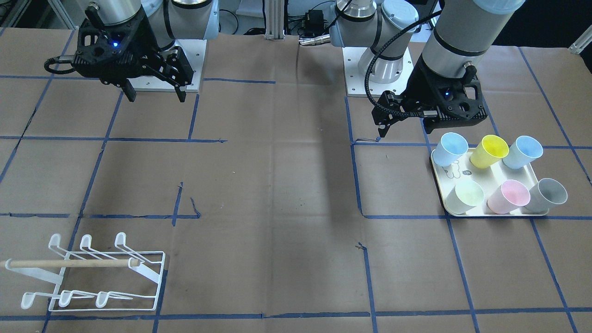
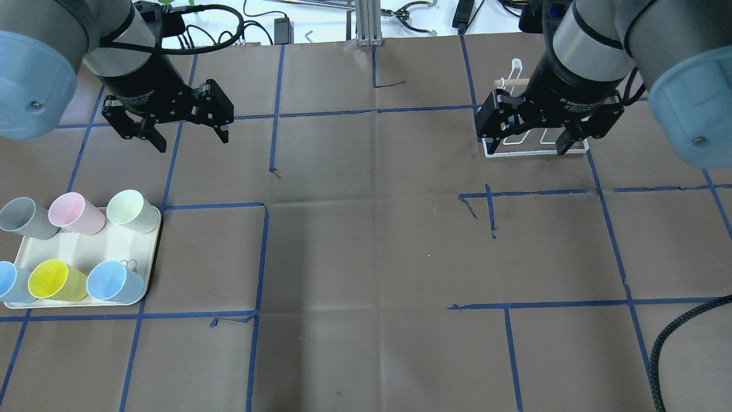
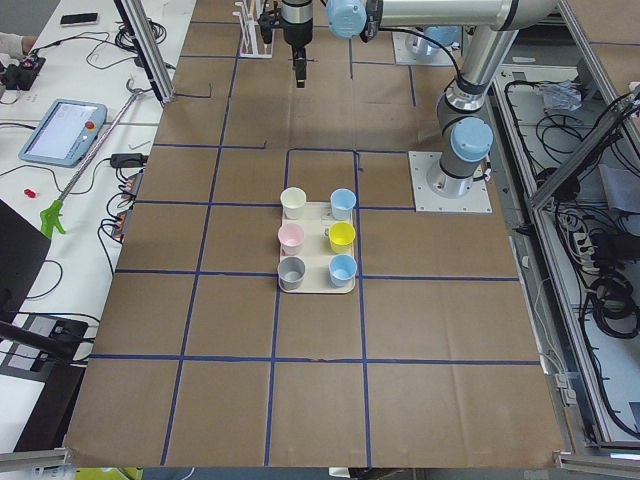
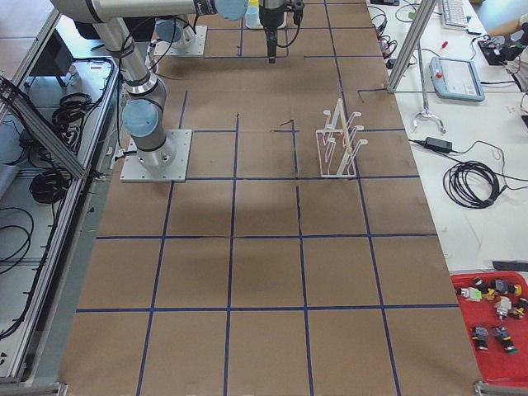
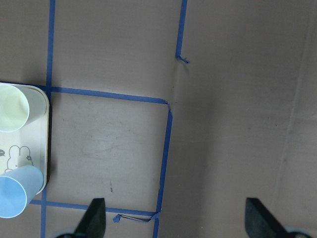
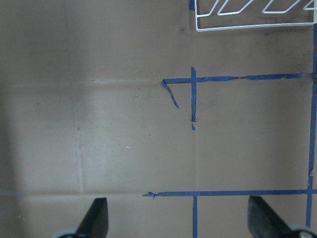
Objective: Transfer IKEA cup to right arm and place on rack
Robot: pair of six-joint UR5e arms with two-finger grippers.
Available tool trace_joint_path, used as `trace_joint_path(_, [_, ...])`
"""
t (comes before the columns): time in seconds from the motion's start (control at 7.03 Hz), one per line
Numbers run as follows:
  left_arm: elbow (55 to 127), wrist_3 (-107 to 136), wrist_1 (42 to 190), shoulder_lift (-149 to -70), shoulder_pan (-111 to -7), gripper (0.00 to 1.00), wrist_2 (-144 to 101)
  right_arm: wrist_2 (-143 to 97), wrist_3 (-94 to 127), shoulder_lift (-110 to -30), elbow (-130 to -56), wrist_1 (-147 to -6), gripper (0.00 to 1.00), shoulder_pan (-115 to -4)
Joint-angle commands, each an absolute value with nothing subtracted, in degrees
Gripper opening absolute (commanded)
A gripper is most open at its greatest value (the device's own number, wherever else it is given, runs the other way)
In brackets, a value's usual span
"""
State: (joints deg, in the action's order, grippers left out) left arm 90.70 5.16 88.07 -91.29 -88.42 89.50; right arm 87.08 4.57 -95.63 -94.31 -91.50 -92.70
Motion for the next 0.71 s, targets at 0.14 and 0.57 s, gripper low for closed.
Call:
trace_joint_path(0.14, [91.0, 4.7, 88.2, -91.0, -88.4, 1.0, 89.6, 87.3, 4.6, -95.5, -94.3, -91.6, 1.0, -92.6])
trace_joint_path(0.57, [91.2, 1.3, 88.2, -90.9, -87.3, 1.0, 89.7, 87.3, 4.6, -95.6, -94.2, -91.5, 1.0, -92.6])
